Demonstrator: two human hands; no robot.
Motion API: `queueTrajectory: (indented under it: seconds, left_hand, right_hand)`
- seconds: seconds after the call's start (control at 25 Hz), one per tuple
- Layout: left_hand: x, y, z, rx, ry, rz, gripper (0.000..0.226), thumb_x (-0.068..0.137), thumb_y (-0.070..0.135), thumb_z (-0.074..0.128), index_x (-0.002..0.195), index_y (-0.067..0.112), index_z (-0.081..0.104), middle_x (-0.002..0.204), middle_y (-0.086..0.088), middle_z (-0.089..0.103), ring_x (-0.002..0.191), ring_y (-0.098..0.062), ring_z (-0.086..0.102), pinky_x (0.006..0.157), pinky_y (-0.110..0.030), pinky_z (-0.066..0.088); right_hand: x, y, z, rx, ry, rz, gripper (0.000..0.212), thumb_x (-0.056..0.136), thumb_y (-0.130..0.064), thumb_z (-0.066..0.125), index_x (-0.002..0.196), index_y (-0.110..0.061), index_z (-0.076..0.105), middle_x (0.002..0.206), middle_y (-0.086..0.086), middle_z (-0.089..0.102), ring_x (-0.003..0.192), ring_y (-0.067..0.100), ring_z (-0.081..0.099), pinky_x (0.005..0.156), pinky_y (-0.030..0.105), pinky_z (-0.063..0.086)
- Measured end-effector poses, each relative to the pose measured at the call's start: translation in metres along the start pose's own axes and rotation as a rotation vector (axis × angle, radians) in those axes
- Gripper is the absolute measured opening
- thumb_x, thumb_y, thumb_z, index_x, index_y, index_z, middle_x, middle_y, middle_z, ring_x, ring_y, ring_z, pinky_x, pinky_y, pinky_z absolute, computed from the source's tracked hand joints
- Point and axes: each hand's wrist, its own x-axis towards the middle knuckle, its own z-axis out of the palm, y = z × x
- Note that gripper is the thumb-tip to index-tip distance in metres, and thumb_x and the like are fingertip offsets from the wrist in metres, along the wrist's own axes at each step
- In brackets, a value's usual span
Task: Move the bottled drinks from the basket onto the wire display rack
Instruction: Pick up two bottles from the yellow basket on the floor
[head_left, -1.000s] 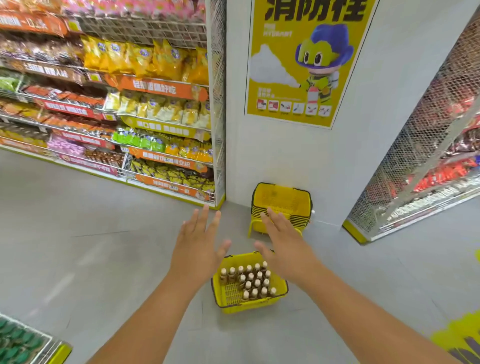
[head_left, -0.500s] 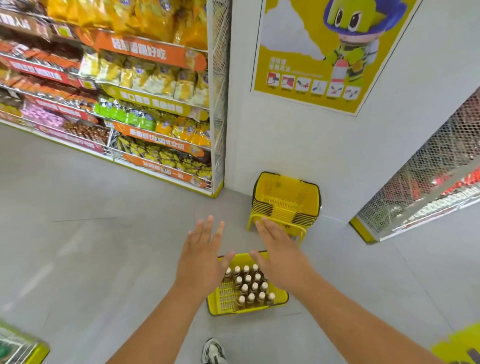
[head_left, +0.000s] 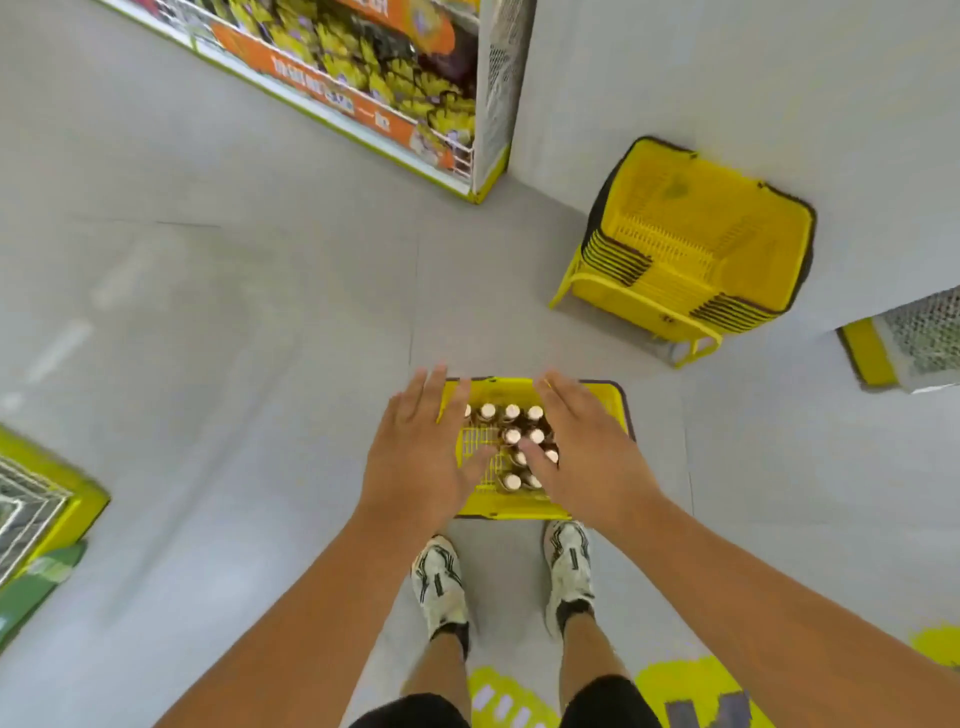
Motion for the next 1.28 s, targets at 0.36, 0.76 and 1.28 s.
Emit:
queueTrajectory:
  seconds: [0.36,0.76,1.28]
  left_hand:
    - [0.068,-0.055,0.253,-0.012,-0.172,-0.125,0.087,0.088,0.068,0.026,0.16,0.02,0.028,0.169,-0.011,0.019,0.157,-0.032,0.015,0.124,-0.052,0.026]
    - [0.148,-0.085,0.406,-0.045,-0.239,-0.201,0.081,0.097,0.061,0.049,0.163,0.027,0.015,0.172,-0.004,0.006,0.159,-0.026,0.003,0.123,-0.051,0.023]
    - [0.179,-0.123,0.481,-0.498,-0.069,-0.535,0.055,0.098,0.02,0.066,0.149,0.019,0.043,0.137,-0.007,0.061,0.121,-0.028,0.061,0.088,-0.036,0.051]
  right_hand:
    - [0.126,0.126,0.214,-0.044,-0.195,-0.092,0.073,0.103,-0.048,0.048,0.163,-0.02,0.018,0.171,-0.001,0.012,0.157,0.018,0.012,0.124,0.037,0.023]
    - [0.221,0.193,0.357,-0.001,-0.223,-0.125,0.074,0.102,-0.044,0.053,0.162,-0.015,0.02,0.168,0.007,0.021,0.155,0.024,0.018,0.123,0.035,0.021]
    - [0.291,0.207,0.427,-0.142,-0.168,-0.116,0.043,0.093,-0.033,0.067,0.134,-0.022,0.06,0.127,0.003,0.066,0.116,0.029,0.059,0.093,0.042,0.047]
